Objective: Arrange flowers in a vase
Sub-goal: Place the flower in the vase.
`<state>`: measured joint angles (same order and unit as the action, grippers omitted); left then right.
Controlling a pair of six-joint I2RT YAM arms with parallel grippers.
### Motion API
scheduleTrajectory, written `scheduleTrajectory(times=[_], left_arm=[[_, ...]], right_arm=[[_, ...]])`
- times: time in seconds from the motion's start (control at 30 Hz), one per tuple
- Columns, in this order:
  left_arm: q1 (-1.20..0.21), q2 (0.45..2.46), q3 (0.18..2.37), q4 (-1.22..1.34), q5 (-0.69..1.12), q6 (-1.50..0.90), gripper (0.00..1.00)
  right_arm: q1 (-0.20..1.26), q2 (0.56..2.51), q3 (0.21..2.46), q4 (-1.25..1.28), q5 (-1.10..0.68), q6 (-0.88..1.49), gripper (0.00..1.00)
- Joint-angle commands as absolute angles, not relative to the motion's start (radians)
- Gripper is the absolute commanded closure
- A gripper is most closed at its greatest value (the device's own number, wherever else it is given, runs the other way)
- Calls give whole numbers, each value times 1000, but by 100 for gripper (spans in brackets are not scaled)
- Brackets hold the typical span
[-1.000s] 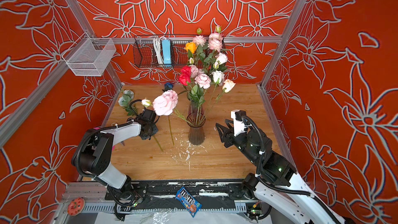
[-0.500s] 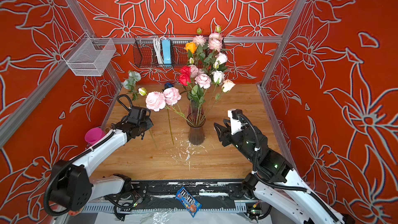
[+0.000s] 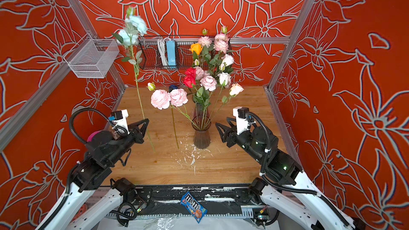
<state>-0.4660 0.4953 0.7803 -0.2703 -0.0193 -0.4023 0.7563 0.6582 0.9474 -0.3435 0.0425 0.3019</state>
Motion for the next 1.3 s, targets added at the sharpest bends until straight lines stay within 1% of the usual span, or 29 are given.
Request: scheduleTrajectory(times=[0.0, 0.13, 0.2, 0.37, 0.53, 0.8, 0.97, 1.0, 1.1, 1.17, 1.2, 1.23, 1.27], left_arm=[[-516, 458, 783, -215, 118, -308, 100], [-551, 424, 788, -214, 135, -267, 100], [-551, 422, 794, -188, 198, -261, 100], [-555, 487, 881, -174, 345, -265, 100], [-591, 582, 909, -109, 414, -282, 100], [-753, 719, 974, -52, 329, -213, 100], [-788, 769, 983, -5, 324, -209, 100], [-793, 774, 985, -3, 323, -208, 100], [-805, 790, 989, -6, 309, -199, 100], [-807, 796, 989, -6, 309, -199, 100], [-808, 799, 989, -5, 307, -200, 100], [-808, 802, 988, -2, 306, -202, 100], [-809, 806, 988, -2, 302, -202, 100]], right_arm=[[755, 680, 1000, -283, -41, 317, 36], [756, 719, 1040, -256, -83, 327, 35], [757, 742, 1059, -240, -111, 329, 35], [757, 830, 1150, -189, -254, 348, 35], [757, 924, 1235, -95, -409, 408, 33], [757, 1067, 1339, 56, -589, 511, 33], [757, 1129, 1386, 75, -571, 527, 35], [758, 1139, 1396, 70, -571, 526, 37], [758, 1154, 1412, 77, -590, 531, 50], [757, 1155, 1414, 80, -594, 529, 70], [757, 1155, 1416, 73, -591, 525, 78], [756, 1155, 1416, 66, -588, 520, 89], [758, 1152, 1414, 65, -584, 520, 96]])
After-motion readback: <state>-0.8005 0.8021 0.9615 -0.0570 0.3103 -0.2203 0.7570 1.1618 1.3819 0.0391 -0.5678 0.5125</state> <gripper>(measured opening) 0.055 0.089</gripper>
